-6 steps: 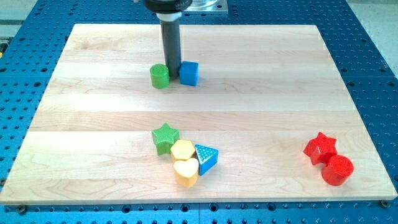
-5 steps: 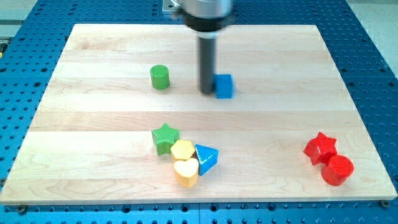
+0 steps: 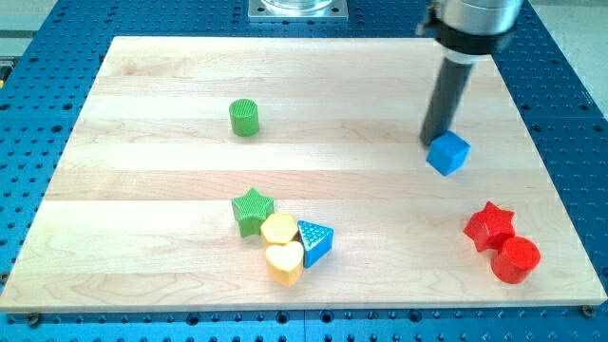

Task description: Place the blue cube above the red star

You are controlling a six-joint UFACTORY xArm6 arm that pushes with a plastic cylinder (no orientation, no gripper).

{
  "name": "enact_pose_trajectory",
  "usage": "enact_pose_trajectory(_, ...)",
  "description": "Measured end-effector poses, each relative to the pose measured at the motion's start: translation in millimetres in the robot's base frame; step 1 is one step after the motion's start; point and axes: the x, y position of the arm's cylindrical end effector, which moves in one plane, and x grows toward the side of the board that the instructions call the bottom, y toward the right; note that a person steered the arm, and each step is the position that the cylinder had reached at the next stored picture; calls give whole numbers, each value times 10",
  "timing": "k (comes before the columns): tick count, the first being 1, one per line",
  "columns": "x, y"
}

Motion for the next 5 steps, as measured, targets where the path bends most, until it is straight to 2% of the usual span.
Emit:
enact_pose_trajectory(2,649,-195)
enact_pose_trajectory(3,652,-212)
enact_pose_trajectory(4,617,-1112)
enact_pose_trajectory(5,220,-1925)
